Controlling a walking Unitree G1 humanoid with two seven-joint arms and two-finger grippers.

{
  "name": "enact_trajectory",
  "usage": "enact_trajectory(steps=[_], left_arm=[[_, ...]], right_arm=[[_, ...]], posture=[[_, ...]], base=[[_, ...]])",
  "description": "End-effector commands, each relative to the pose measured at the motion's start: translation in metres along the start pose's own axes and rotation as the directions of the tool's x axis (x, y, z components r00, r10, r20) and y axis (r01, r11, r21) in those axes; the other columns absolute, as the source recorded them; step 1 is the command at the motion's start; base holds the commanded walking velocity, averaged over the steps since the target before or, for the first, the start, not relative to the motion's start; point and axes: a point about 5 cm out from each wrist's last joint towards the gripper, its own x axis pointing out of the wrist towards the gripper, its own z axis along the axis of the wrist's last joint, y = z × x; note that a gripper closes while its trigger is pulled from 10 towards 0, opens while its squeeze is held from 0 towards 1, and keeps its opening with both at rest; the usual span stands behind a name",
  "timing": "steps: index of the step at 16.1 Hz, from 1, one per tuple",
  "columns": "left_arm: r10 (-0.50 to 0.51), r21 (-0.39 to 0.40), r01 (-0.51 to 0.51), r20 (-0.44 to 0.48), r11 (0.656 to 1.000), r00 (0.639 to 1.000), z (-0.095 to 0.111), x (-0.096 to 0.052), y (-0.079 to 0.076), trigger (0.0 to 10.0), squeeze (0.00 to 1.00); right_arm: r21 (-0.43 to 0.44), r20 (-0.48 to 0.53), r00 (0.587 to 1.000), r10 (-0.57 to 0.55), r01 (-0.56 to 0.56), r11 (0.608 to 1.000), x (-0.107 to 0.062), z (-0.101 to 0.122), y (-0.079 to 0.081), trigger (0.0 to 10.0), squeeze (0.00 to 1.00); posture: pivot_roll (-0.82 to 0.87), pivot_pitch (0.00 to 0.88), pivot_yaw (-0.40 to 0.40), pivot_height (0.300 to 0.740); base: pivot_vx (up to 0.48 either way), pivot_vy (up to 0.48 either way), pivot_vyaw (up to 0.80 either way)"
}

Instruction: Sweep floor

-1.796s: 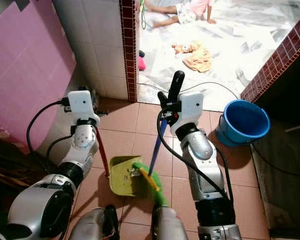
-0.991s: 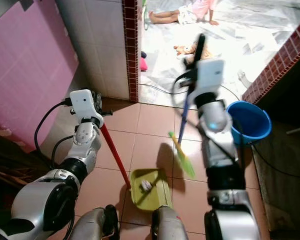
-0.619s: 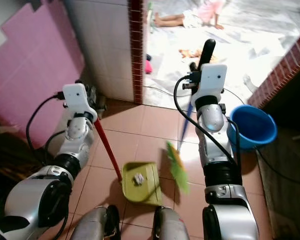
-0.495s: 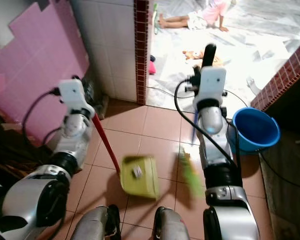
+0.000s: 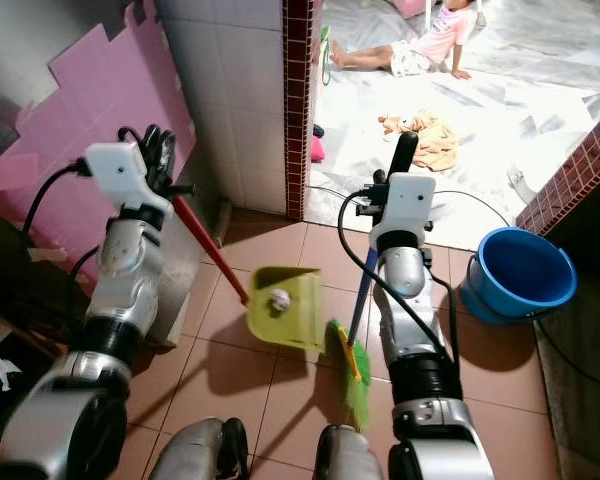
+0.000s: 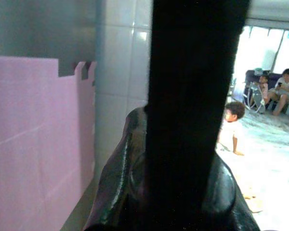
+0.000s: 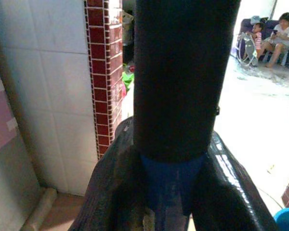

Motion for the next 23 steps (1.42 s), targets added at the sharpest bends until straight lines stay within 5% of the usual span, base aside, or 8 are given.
enact_trajectory(steps=[1,9,14,18,23], left_arm=[[0.001,0.016,-0.002,0.076,1.0,0.997,0.018,0.007,0.002,10.0,0.0],[-0.032,0.01,0.032,-0.007,0.999,0.999,0.013,-0.009,-0.004,10.0,0.0],[-0.036,-0.019,0.036,0.009,0.999,0.999,0.026,-0.002,-0.007,10.0,0.0],[-0.004,-0.054,0.006,0.047,0.999,0.999,0.045,0.006,-0.006,10.0,0.0],[-0.007,-0.057,0.01,0.062,0.998,0.998,0.054,0.008,-0.005,10.0,0.0]], right_arm=[[0.01,0.041,0.999,-0.018,0.018,1.0,0.002,0.007,-0.003,10.0,0.0],[-0.005,0.046,0.996,-0.074,0.074,0.997,0.006,0.009,-0.015,10.0,0.0],[-0.006,0.052,0.996,-0.074,0.074,0.997,0.006,0.01,-0.015,10.0,0.0],[-0.148,-0.014,0.996,-0.089,0.086,0.985,-0.008,-0.013,-0.031,10.0,0.0],[-0.167,-0.05,0.991,-0.127,0.117,0.979,-0.014,-0.022,-0.034,10.0,0.0]], posture=[[-0.02,0.02,0.026,0.74],[-0.04,0.034,0.02,0.74],[-0.05,0.034,0.024,0.74],[-0.05,0.035,0.024,0.74],[-0.05,0.027,0.026,0.74]], base=[[0.0,0.0,-0.8],[0.0,0.0,-0.8],[0.0,0.0,-0.8],[0.0,0.0,-0.36],[0.0,0.0,-0.32]])
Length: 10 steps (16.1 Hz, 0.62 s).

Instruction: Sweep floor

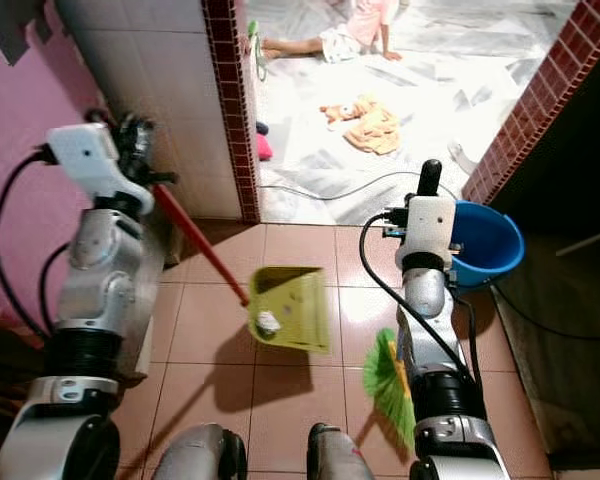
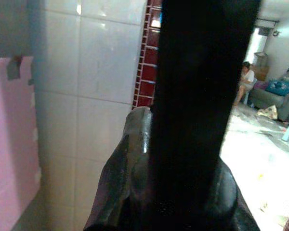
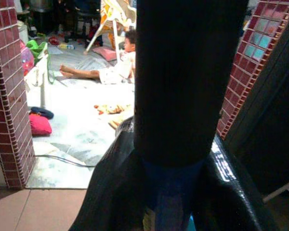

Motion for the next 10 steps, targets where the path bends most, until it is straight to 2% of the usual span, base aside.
enact_trajectory(steps=[1,10], left_arm=[[-0.029,-0.024,0.031,0.075,0.999,0.997,0.0177,0.0049,-0.0095,10.0,0.0],[-0.036,-0.032,0.038,0.065,0.999,0.997,0.0176,0.0042,-0.0108,10.0,0.0]], right_arm=[[-0.001,0.007,1.0,0.003,-0.003,1.0,0.0025,0.002,0.0028,10.0,0.0],[0.011,0.012,1.0,0.01,-0.01,1.0,0.007,0.005,0.0088,10.0,0.0]], posture=[[-0.05,0.025,0.025,0.74],[-0.05,0.029,0.024,0.74]], base=[[0.0,0.0,-0.8],[0.0,0.0,-0.8]])
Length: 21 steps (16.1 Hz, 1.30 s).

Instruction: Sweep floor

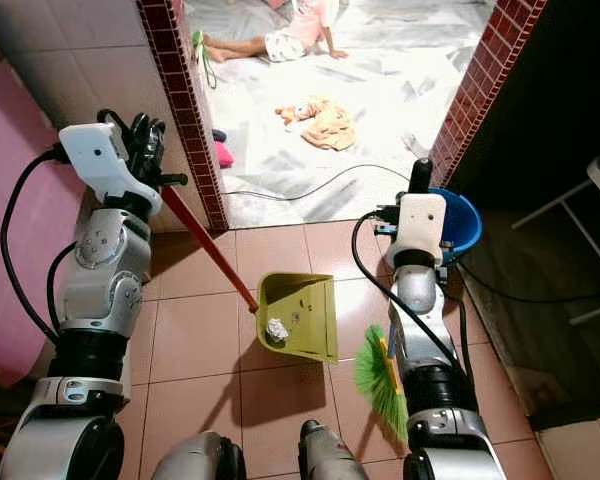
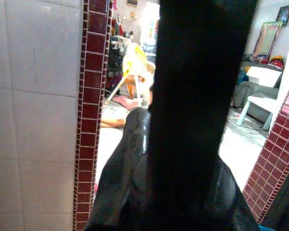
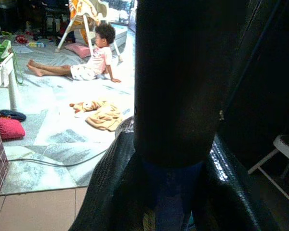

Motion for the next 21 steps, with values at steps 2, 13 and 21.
enact_trajectory(steps=[2,13,21], left_arm=[[-0.011,-0.013,0.012,0.095,1.0,0.995,0.023,0.006,-0.003,10.0,0.0],[0.008,-0.038,-0.003,0.126,0.999,0.992,0.035,0.01,-0.004,10.0,0.0],[0.105,-0.171,-0.065,0.234,0.983,0.967,0.081,0.027,0.002,10.0,0.0]], right_arm=[[-0.006,0.009,1.0,-0.002,0.002,1.0,0.001,0.002,0.001,10.0,0.0],[-0.013,0.003,1.0,0.018,-0.018,1.0,0.001,-0.001,0.003,10.0,0.0],[-0.022,0.008,0.998,0.069,-0.069,0.997,0.0,-0.002,0.01,10.0,0.0]], posture=[[-0.05,0.031,0.024,0.74],[-0.05,0.036,0.021,0.74],[-0.06,0.034,0.023,0.74]], base=[[0.12,0.0,-0.8],[0.276,0.0,-0.73],[0.262,0.0,-0.36]])
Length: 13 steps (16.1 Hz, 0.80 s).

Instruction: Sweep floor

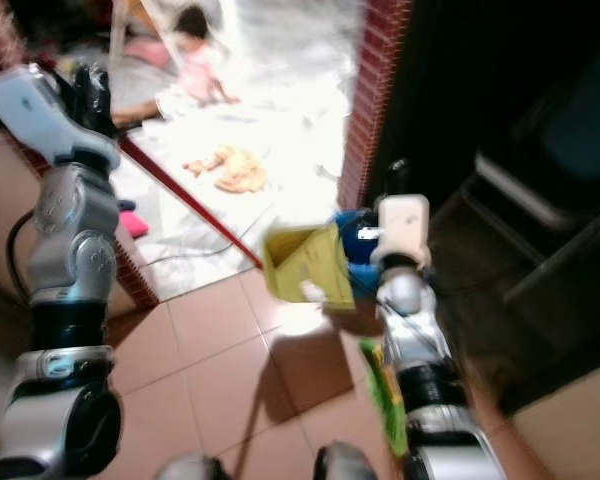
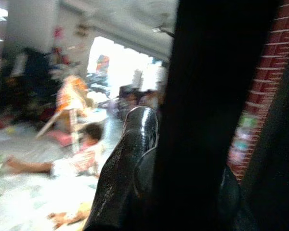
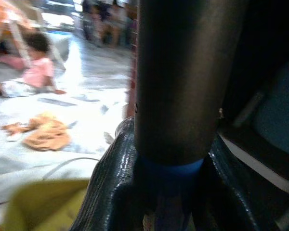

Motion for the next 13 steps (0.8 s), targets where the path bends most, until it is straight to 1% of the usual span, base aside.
enact_trajectory(steps=[1,3,6,9,11,12,13], left_arm=[[-0.005,-0.049,0.01,0.109,0.999,0.994,0.0263,0.0069,-0.0043,10.0,0.0],[-0.007,-0.048,0.012,0.107,0.999,0.994,0.0257,0.0079,-0.0049,10.0,0.0],[0.003,-0.057,0.002,0.091,0.998,0.996,0.0207,0.0067,-0.006,10.0,0.0],[0.012,-0.048,-0.008,0.084,0.999,0.996,0.018,0.0059,-0.0051,10.0,0.0],[-0.01,0.013,0.009,0.118,1.0,0.993,0.0223,0.0064,-0.0078,10.0,0.0],[-0.016,0.021,0.014,0.124,1.0,0.992,0.023,0.0066,-0.0114,10.0,0.0],[-0.011,0.035,0.006,0.133,0.999,0.991,0.0238,0.0068,-0.0115,10.0,0.0]], right_arm=[[-0.001,0.037,0.999,0.024,-0.024,1.0,0.0027,0.0083,0.0065,10.0,0.0],[0.004,0.042,0.999,0.035,-0.035,0.999,0.0027,0.0092,0.0083,10.0,0.0],[-0.016,0.042,0.998,0.043,-0.043,0.999,0.0019,0.0084,0.0093,10.0,0.0],[-0.014,0.038,0.998,0.051,-0.051,0.999,-0.0002,0.0068,0.0102,10.0,0.0],[-0.015,0.038,0.998,0.058,-0.057,0.998,-0.0011,0.0066,0.0119,10.0,0.0],[-0.015,0.039,0.997,0.065,-0.065,0.998,-0.0013,0.0067,0.0138,10.0,0.0],[-0.013,0.041,0.997,0.07,-0.07,0.997,-0.0011,0.0073,0.0148,10.0,0.0]], posture=[[-0.06,0.035,0.023,0.74],[-0.06,0.035,0.024,0.74],[-0.06,0.037,0.026,0.74],[-0.06,0.038,0.027,0.74],[-0.06,0.04,0.029,0.74],[-0.06,0.038,0.026,0.74],[-0.06,0.038,0.026,0.74]], base=[[0.277,0.0,0.0],[0.428,0.0,0.0],[0.454,0.0,0.0],[0.454,0.0,0.0],[0.441,0.0,0.0],[0.431,0.0,0.0],[0.428,0.0,0.0]])
